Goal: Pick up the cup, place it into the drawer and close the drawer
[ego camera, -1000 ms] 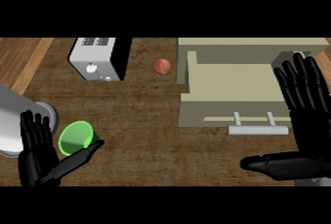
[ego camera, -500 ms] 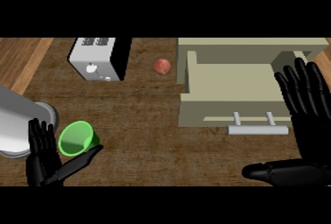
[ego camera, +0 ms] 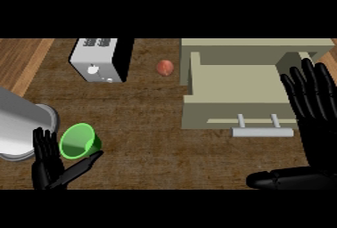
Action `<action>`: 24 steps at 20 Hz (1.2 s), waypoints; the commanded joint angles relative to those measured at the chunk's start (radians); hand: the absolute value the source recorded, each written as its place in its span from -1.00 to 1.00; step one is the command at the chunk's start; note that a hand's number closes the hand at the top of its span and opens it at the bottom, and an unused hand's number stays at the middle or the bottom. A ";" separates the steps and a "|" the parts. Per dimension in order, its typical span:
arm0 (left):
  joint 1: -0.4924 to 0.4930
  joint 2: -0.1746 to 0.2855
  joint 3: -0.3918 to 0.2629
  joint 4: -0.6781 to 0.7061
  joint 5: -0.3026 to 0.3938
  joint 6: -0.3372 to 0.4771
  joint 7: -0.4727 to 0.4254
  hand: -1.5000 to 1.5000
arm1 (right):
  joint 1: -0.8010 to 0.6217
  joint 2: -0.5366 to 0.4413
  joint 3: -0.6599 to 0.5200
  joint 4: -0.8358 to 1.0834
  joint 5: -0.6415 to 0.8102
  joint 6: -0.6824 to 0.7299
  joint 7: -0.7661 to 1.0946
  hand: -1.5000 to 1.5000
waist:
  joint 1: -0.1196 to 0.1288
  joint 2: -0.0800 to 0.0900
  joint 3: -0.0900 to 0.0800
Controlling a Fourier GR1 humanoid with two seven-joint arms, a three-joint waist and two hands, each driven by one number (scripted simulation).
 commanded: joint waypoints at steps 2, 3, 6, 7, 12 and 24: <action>-0.047 -0.015 0.036 0.162 0.028 -0.003 -0.140 -1.00 | -0.052 -0.038 -0.075 0.046 -0.065 0.031 0.004 -1.00 | 0.000 0.001 0.000; -0.091 0.029 0.073 0.191 0.046 -0.041 -0.103 -1.00 | 0.000 -0.004 0.008 -0.063 -0.006 -0.009 0.067 -1.00 | -0.002 0.000 0.000; -0.044 0.008 0.050 0.131 0.032 -0.012 -0.097 -1.00 | -0.027 -0.021 -0.059 0.113 -0.030 0.044 -0.079 -1.00 | 0.002 0.000 0.000; -0.051 -0.015 0.038 0.218 0.038 -0.030 -0.168 -1.00 | -0.049 -0.032 -0.044 0.041 -0.043 0.030 0.022 -1.00 | 0.000 0.000 0.000; -0.082 0.035 0.077 0.295 0.064 -0.082 -0.174 -1.00 | 0.018 0.010 0.003 0.051 0.005 0.033 -0.071 -1.00 | 0.000 0.000 0.000; -0.229 0.043 0.099 0.442 0.109 -0.113 -0.249 -1.00 | -0.073 -0.032 -0.057 0.088 -0.049 0.050 -0.016 -1.00 | 0.000 0.000 0.000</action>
